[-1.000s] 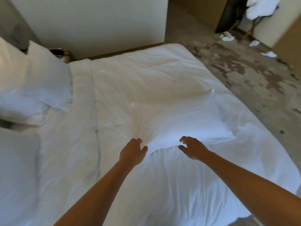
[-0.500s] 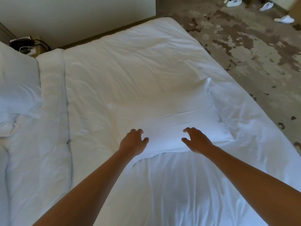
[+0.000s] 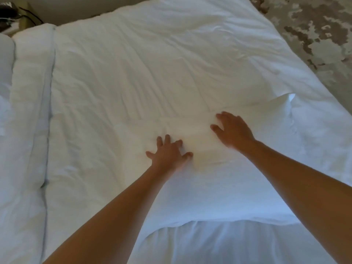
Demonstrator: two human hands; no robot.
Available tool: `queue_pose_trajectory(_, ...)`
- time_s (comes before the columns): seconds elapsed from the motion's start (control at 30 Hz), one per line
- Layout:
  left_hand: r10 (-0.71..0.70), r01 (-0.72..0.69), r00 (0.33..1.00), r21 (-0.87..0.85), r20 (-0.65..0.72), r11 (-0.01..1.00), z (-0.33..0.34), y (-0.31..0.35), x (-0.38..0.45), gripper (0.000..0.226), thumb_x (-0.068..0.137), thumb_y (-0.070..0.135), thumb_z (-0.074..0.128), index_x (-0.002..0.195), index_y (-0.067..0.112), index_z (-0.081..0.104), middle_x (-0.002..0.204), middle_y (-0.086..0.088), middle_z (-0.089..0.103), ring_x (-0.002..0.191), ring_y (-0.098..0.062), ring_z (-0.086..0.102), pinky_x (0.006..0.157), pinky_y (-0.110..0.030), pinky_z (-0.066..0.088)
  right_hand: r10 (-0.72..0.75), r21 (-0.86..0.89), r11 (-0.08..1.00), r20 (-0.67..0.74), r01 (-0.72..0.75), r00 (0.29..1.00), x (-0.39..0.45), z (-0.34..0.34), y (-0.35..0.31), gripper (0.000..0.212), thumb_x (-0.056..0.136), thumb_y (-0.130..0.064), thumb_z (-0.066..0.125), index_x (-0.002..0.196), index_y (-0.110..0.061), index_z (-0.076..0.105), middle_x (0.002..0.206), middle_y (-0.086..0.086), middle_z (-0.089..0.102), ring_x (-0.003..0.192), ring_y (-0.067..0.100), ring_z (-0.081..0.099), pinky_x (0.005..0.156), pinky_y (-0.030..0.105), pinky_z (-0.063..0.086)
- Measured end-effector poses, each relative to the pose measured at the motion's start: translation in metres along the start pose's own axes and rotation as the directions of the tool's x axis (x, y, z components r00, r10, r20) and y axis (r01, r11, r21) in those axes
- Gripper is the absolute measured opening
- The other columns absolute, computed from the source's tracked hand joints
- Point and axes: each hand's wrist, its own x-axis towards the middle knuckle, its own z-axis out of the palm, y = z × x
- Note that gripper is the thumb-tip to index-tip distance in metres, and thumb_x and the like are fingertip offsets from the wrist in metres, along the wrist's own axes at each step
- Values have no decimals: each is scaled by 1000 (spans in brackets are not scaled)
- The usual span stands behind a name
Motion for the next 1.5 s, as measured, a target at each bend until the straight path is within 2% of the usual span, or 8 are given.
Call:
queue_pose_trajectory(0.23, 41, -39, 995, 24, -93, 999, 45, -20, 25, 70, 86, 72, 51, 146, 38, 46, 169, -5, 17, 159, -32, 1, 109, -83, 12, -34, -172, 985, -44, 26, 998, 78, 41, -3, 74, 98, -71, 26, 136, -22, 67, 133, 14, 72, 120, 38, 67, 110, 48, 44)
queue_pose_trajectory(0.37, 43, -42, 994, 19, -99, 999, 45, -25, 20, 68, 86, 71, 53, 144, 38, 49, 165, -4, 26, 158, -32, 7, 109, -81, 14, -26, -189, 982, 24, 30, 999, 85, 57, 0, 92, 90, -83, 14, 152, -26, 53, 157, 9, 56, 154, 29, 39, 129, 55, 15)
queue_pose_trajectory(0.53, 45, -43, 997, 31, -67, 999, 46, -25, 0, 69, 87, 70, 53, 147, 36, 47, 166, -5, 24, 158, -32, 6, 110, -80, 13, 66, -222, 974, 108, -40, 992, 66, 49, -7, 109, 76, -98, 3, 165, -37, 23, 174, 7, 27, 147, 39, 46, 119, 55, 33)
queue_pose_trajectory(0.7, 47, -45, 999, 107, -17, 993, 55, -30, -38, 73, 88, 71, 50, 150, 33, 44, 169, -8, 19, 158, -35, 5, 112, -78, 14, 88, -239, 969, 129, -55, 988, 21, 30, -27, 109, 72, -100, 15, 161, -39, 30, 147, 10, 60, 131, 40, 55, 105, 52, 41)
queue_pose_trajectory(0.9, 47, -69, 993, 217, 104, 974, 42, -26, -103, 78, 86, 73, 50, 152, 32, 39, 167, -8, 21, 157, -35, 11, 114, -74, 19, 71, -173, 983, 11, -68, 997, -69, -2, -36, 95, 78, -95, 41, 134, -18, 55, 123, 12, 66, 113, 36, 64, 91, 47, 55)
queue_pose_trajectory(1.0, 128, -117, 991, 209, -41, 971, 24, -22, -135, 80, 88, 71, 51, 150, 22, 39, 151, -10, 44, 139, -34, 44, 104, -55, 44, 53, -135, 989, -74, -62, 996, -117, -17, -37, 90, 79, -93, 44, 130, -20, 58, 117, 9, 68, 108, 33, 65, 86, 44, 55)
queue_pose_trajectory(1.17, 255, -197, 913, 203, -318, 959, -7, -20, -178, 100, 92, 58, 61, 163, 17, 4, 169, -17, 13, 138, -37, 49, 88, -46, 56, 65, -12, 998, -190, -69, 980, -208, -29, -37, 81, 78, -90, 50, 123, -24, 65, 111, 2, 71, 106, 29, 67, 87, 41, 53)
queue_pose_trajectory(1.5, 341, -302, 907, 184, -246, 935, 11, -42, -301, 39, 101, 30, 53, 137, 18, 46, 133, -6, 54, 102, -34, 67, 78, -40, 52, 126, -3, 991, -352, -136, 927, -392, -36, -22, 55, 81, -76, 65, 104, -27, 75, 107, -2, 63, 100, 24, 57, 92, 40, 48)
